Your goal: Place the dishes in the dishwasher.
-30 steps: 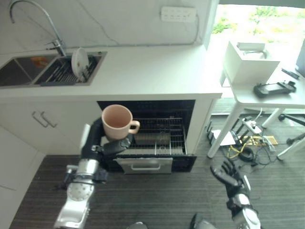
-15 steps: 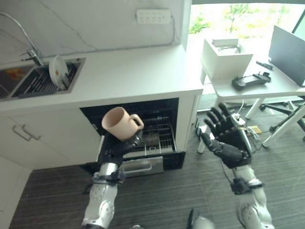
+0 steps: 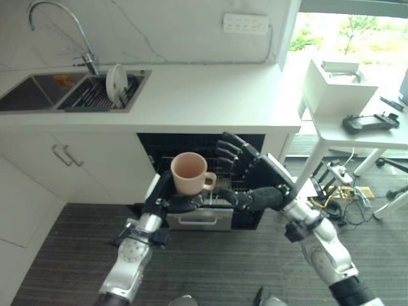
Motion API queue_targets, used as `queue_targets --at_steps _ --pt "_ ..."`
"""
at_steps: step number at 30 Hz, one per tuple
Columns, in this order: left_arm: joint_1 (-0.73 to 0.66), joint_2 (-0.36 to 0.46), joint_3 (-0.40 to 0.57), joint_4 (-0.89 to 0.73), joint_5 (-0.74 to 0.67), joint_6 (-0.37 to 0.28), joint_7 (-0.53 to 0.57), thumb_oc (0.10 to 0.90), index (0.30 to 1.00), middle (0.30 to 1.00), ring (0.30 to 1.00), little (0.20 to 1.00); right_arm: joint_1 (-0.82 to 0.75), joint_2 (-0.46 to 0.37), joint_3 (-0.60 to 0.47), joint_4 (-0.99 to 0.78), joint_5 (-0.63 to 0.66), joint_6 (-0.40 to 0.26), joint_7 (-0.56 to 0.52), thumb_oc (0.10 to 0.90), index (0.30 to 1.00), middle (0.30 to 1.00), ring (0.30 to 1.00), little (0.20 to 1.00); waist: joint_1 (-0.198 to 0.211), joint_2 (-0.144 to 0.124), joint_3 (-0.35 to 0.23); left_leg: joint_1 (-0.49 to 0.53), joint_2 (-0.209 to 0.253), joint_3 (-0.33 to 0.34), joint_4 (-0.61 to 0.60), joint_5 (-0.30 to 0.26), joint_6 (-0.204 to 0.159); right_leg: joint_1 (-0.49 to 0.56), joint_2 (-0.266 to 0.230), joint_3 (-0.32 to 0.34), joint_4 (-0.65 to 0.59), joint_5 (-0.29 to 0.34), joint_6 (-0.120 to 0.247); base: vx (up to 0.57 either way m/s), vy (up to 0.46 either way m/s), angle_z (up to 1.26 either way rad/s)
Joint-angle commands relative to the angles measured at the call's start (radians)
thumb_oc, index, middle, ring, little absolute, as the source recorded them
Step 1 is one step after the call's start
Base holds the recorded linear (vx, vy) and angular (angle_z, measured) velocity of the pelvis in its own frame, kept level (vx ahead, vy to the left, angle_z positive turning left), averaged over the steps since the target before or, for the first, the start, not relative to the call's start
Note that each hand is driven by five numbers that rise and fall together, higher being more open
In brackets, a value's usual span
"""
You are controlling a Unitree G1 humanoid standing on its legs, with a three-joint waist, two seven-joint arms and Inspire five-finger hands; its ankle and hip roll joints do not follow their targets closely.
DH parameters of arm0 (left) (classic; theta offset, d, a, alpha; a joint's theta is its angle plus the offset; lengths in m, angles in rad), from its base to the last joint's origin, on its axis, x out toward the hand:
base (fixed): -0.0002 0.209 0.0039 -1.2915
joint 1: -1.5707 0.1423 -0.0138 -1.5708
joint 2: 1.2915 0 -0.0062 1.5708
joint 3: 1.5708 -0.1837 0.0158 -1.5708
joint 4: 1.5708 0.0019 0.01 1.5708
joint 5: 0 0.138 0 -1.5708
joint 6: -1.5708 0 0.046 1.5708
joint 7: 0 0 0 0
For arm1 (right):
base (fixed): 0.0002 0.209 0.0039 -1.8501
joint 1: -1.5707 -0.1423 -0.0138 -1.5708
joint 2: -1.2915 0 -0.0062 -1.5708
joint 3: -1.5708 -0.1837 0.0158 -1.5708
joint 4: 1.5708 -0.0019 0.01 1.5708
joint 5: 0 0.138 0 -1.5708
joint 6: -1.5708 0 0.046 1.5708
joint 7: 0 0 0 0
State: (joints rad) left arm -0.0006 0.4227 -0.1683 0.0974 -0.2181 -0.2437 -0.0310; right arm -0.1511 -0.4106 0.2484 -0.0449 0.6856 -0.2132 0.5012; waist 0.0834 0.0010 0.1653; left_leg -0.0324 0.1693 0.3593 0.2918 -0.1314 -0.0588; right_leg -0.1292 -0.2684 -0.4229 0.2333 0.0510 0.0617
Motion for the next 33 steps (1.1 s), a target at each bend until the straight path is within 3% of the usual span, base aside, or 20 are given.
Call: queue_targets --at_steps 1,11,19,26,33 --pt "-0.14 0.036 0.004 -0.115 0.051 -0.104 0.018 0.4 0.3 0.3 0.3 0.3 -0.095 0.006 -0.046 -0.107 0.014 -0.039 -0.052 0.8 0.9 0.9 0.9 0.9 0.004 -0.007 -0.036 0.013 -0.008 -0.063 0.008 -0.045 -0.001 0.105 -0.019 0.011 0.067 -0.166 0.104 0.0 -0.005 0.03" --pt "-0.178 0.074 -0.031 -0.127 0.132 -0.097 0.02 0.4 0.3 0.3 0.3 0.3 -0.181 0.0 -0.004 -0.053 -0.014 0.081 -0.101 0.8 0.9 0.9 0.9 0.9 0.028 -0.008 -0.038 0.007 -0.017 -0.087 0.008 -0.043 0.0 0.116 -0.022 0.008 0.067 -0.168 0.107 0.01 0.001 0.07" --pt "-0.186 0.084 -0.05 -0.127 0.152 -0.089 0.009 0.4 0.3 0.3 0.3 0.3 -0.193 -0.003 0.039 -0.008 -0.032 0.197 -0.056 0.8 0.9 0.9 0.9 0.9 0.036 -0.012 -0.04 0.005 -0.02 -0.096 0.008 -0.041 0.0 0.118 -0.024 0.008 0.067 -0.167 0.109 0.01 0.002 0.06" --pt "-0.189 0.09 -0.067 -0.123 0.157 -0.088 -0.001 0.4 0.3 0.3 0.3 0.3 -0.207 -0.016 0.064 0.007 -0.03 0.224 -0.037 0.8 0.9 0.9 0.9 0.9 0.041 -0.015 -0.038 0.004 -0.025 -0.102 0.008 -0.041 0.001 0.122 -0.024 0.009 0.067 -0.167 0.109 0.0 -0.001 0.02" --pt "-0.199 0.086 -0.095 -0.122 0.17 -0.07 -0.01 0.4 0.3 0.3 0.3 0.3 -0.234 -0.005 0.075 0.002 -0.012 0.227 -0.084 0.8 0.9 0.9 0.9 0.9 0.044 -0.015 -0.037 0.006 -0.029 -0.106 0.008 -0.04 0.003 0.123 -0.024 0.014 0.067 -0.165 0.11 0.0 0.0 0.0"
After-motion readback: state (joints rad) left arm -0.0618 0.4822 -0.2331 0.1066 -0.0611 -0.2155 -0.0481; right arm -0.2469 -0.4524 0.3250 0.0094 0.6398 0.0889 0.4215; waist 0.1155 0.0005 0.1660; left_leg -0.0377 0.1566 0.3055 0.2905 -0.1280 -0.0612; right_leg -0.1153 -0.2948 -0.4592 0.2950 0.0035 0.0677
